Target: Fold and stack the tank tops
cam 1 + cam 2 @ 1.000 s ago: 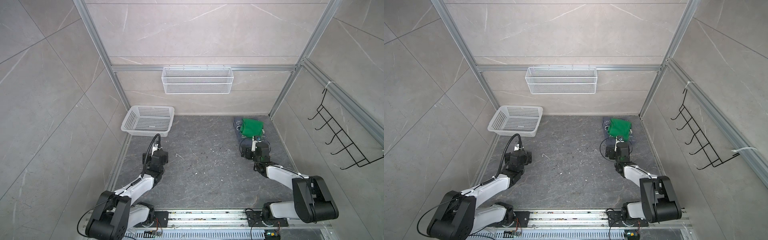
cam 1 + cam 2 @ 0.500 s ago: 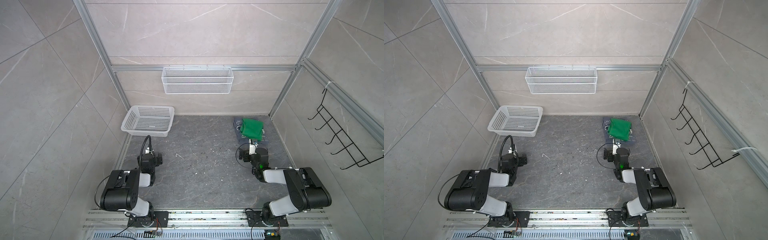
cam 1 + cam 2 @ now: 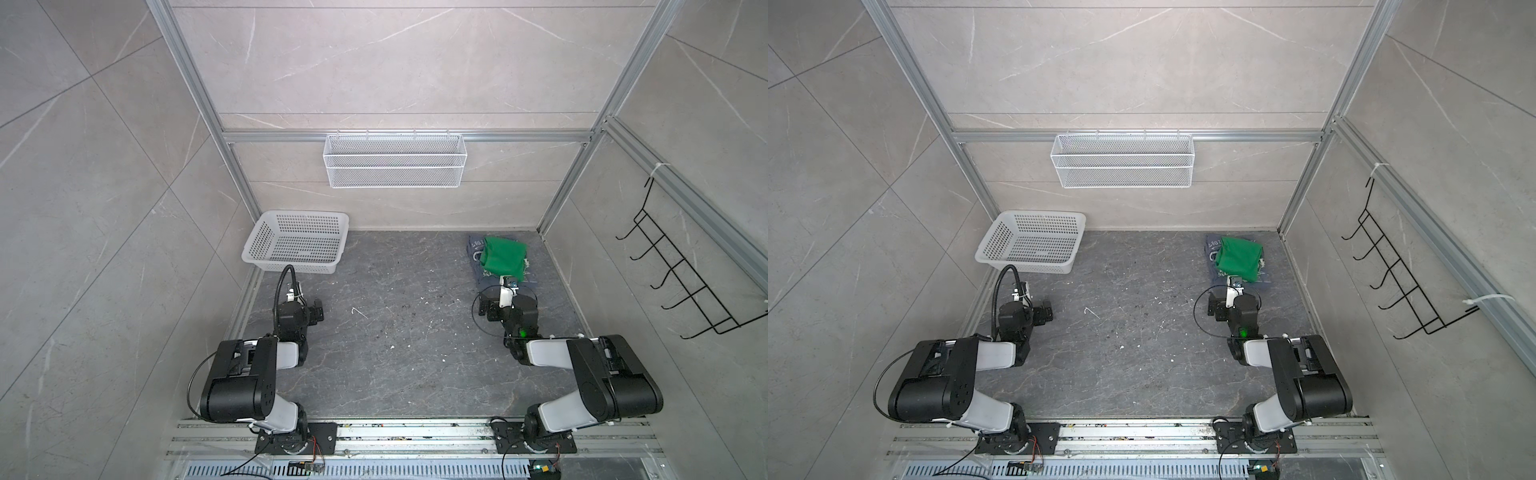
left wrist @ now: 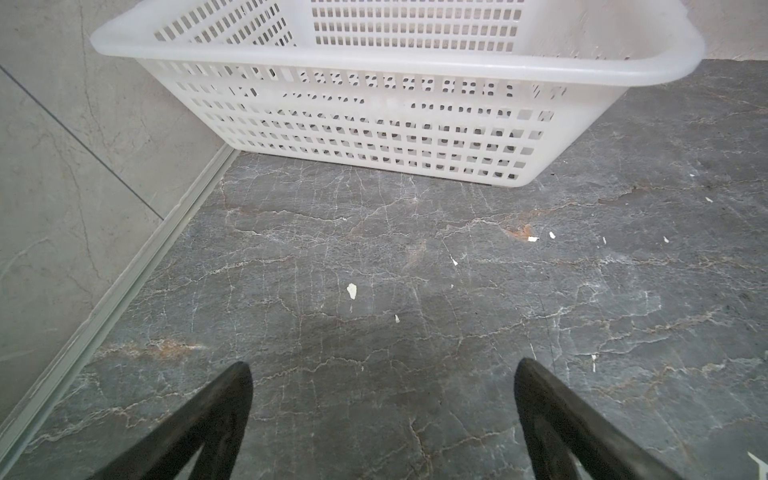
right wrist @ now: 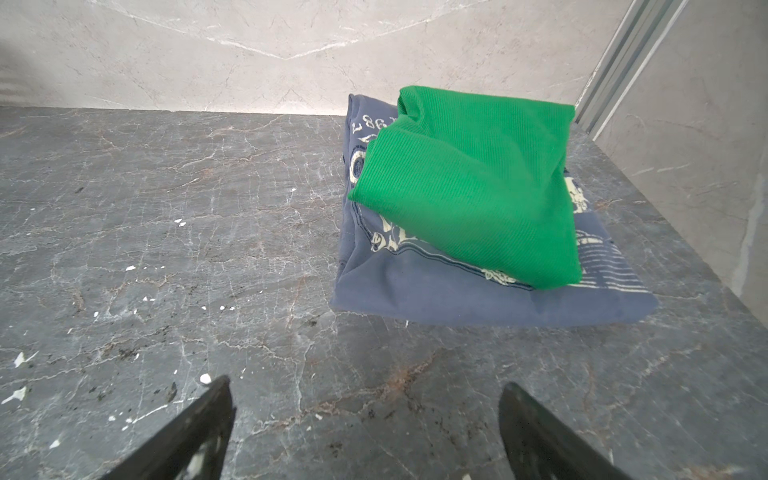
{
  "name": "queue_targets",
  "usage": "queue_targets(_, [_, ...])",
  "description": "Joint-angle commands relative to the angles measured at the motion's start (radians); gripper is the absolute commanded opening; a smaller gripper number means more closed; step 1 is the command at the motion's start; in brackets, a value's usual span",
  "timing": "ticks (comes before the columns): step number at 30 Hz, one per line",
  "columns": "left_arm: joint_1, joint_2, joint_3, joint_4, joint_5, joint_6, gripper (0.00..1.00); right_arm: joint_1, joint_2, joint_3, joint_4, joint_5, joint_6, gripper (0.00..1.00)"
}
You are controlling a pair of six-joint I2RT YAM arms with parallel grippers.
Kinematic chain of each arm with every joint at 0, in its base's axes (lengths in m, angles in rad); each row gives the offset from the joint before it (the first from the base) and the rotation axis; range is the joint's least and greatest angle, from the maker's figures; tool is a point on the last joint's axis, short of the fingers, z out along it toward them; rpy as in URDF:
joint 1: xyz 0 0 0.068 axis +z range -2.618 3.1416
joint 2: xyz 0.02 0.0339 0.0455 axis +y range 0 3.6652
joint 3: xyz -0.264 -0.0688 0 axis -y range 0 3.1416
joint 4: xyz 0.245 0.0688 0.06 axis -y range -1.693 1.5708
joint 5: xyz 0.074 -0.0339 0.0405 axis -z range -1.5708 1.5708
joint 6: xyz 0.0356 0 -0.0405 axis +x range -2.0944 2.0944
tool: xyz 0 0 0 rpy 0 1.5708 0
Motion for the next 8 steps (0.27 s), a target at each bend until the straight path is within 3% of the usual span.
queue_targets(1, [0.003,-0.006,0.015,0.021,0.018,-0.019,1.0,0.004,0.004,-0.005,0.023,0.009,-0.01,1.0])
queue_targets(8, [0.003,-0.006,0.014,0.018,0.018,-0.018,1.0,0.003,0.001,-0.005,0.02,0.009,-0.009,1.0])
